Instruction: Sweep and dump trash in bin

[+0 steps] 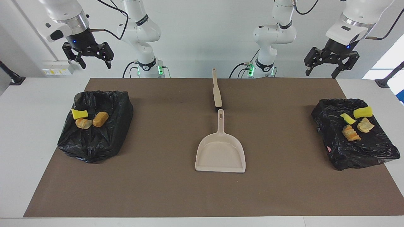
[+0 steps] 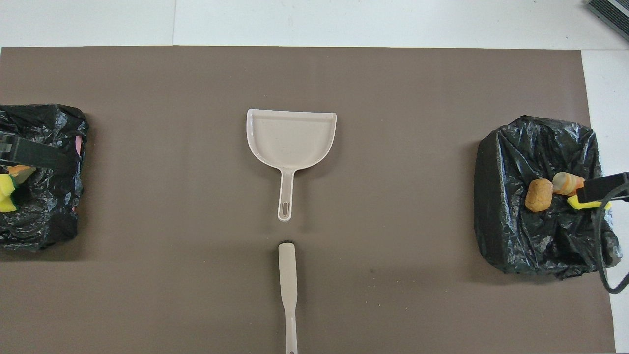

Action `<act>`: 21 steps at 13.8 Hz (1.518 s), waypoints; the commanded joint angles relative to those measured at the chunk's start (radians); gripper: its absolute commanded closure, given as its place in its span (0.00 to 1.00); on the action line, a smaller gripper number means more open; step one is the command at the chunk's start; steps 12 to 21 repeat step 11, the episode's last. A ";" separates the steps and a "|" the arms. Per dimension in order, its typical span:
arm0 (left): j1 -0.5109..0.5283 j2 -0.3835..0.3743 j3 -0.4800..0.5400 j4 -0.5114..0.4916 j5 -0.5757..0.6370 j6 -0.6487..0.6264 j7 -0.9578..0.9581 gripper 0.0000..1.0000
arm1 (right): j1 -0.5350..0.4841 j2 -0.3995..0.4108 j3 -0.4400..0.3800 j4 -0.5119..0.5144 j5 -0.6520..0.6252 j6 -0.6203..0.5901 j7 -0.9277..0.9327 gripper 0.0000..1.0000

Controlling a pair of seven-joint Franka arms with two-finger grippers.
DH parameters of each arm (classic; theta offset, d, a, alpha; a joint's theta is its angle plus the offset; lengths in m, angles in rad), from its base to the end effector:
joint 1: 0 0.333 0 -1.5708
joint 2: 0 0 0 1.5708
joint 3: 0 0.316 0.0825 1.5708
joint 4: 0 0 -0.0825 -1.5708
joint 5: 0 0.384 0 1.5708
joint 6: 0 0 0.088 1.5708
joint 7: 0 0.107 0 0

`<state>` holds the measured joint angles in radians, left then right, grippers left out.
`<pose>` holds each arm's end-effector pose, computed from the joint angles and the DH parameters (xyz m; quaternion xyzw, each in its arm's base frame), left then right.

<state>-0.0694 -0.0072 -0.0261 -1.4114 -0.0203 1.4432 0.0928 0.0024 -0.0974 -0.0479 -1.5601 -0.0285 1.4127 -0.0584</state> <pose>0.5346 -0.0537 0.6912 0.9952 -0.0955 0.0195 0.0100 0.5061 -0.0279 0.6677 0.9996 0.0047 -0.0256 0.0105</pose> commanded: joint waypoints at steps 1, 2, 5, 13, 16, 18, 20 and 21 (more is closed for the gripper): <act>0.006 -0.031 0.000 -0.026 -0.013 -0.009 0.008 0.00 | -0.009 -0.015 0.006 -0.009 0.001 -0.006 0.009 0.00; 0.008 -0.031 0.000 -0.026 -0.015 -0.009 0.004 0.00 | -0.008 -0.015 0.006 -0.011 -0.002 -0.004 0.006 0.00; 0.010 -0.033 0.012 -0.028 -0.010 -0.014 0.001 0.00 | -0.018 -0.015 0.003 -0.011 -0.002 -0.006 0.003 0.00; 0.010 -0.034 0.015 -0.031 -0.009 -0.014 0.005 0.00 | -0.016 -0.015 0.003 -0.009 -0.004 -0.004 0.005 0.00; 0.010 -0.034 0.015 -0.031 -0.009 -0.014 0.005 0.00 | -0.016 -0.015 0.003 -0.009 -0.004 -0.004 0.005 0.00; 0.010 -0.034 0.015 -0.031 -0.009 -0.014 0.005 0.00 | -0.016 -0.015 0.003 -0.009 -0.004 -0.004 0.005 0.00; 0.010 -0.034 0.015 -0.031 -0.009 -0.014 0.005 0.00 | -0.016 -0.015 0.003 -0.009 -0.004 -0.004 0.005 0.00; 0.010 -0.034 0.015 -0.031 -0.009 -0.014 0.005 0.00 | -0.016 -0.015 0.003 -0.009 -0.004 -0.004 0.005 0.00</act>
